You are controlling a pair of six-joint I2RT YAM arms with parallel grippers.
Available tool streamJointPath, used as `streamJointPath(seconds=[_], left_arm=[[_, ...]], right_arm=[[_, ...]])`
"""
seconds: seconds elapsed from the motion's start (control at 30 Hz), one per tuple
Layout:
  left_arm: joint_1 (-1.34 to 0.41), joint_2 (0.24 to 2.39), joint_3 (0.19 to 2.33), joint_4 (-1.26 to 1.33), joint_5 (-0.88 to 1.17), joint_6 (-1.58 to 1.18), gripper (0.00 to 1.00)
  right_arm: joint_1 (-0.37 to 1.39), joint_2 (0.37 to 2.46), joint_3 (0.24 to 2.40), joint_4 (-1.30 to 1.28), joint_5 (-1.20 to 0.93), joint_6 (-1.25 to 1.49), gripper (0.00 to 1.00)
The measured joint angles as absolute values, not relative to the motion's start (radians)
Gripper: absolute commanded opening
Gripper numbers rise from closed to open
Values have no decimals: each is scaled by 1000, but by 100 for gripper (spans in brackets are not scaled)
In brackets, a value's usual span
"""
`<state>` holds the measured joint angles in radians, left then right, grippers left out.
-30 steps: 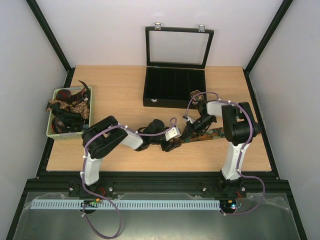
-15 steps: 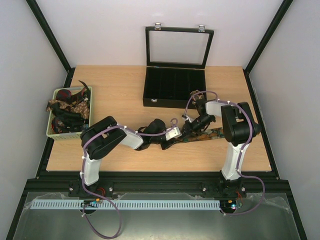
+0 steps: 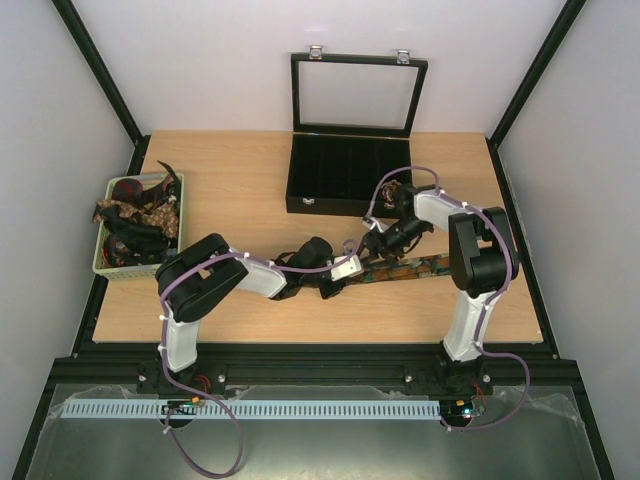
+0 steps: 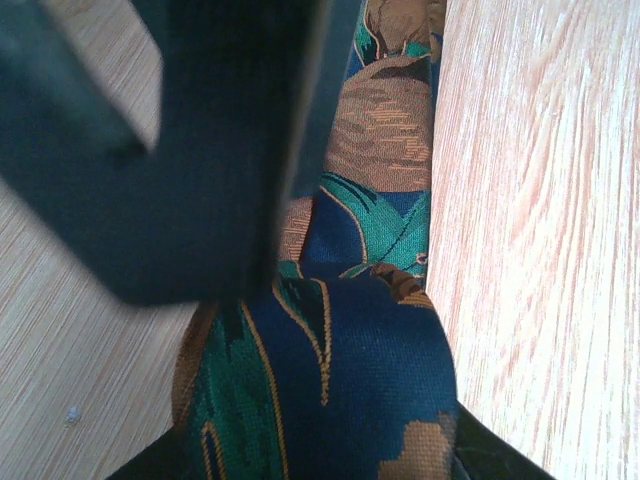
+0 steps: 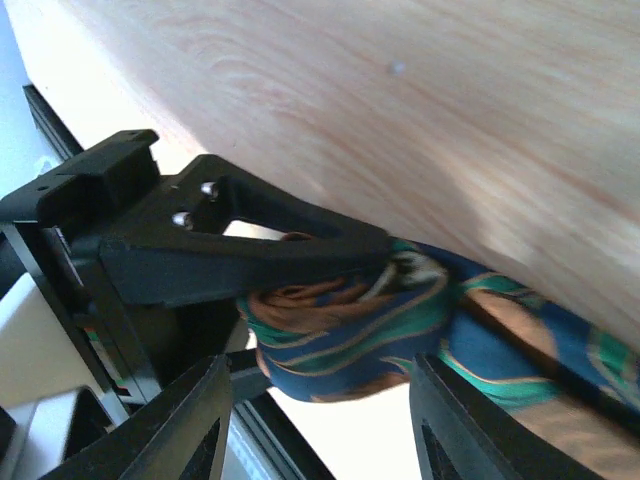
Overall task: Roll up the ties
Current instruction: Roll the tie at the center of the board.
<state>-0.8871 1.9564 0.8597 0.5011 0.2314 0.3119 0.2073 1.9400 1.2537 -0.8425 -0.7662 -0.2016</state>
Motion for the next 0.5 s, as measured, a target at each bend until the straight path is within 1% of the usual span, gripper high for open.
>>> streamJointPath(seconds=[0.17,0.2,0.23,0.3,0.4,0.47,0.5], left_arm=[[-887,1956,865,492,232,322,28],[-887,1956,865,491,234,325,28],[-887,1956,865,490,234,329,28],[-887,1956,866,489,234,330,28],[-887,1956,868,485,235,332,28],[-887,1956,870,479,235,332,29],[-887,1956,871,479,235,333,32]], right_arm=[[271,1935,1245,-823,-773,-165,42],[279,1935,1244,-817,-767,-161,39],[281,1935,1242,-813,-761,-158,33],[282,1937,1238,-807,-749,-159,17],[282,1937,1225,-802,-735,-162,3],[281,1937,1220,-801,-740,-166,1],[281,1937,1219,-799,-740,-169,1]])
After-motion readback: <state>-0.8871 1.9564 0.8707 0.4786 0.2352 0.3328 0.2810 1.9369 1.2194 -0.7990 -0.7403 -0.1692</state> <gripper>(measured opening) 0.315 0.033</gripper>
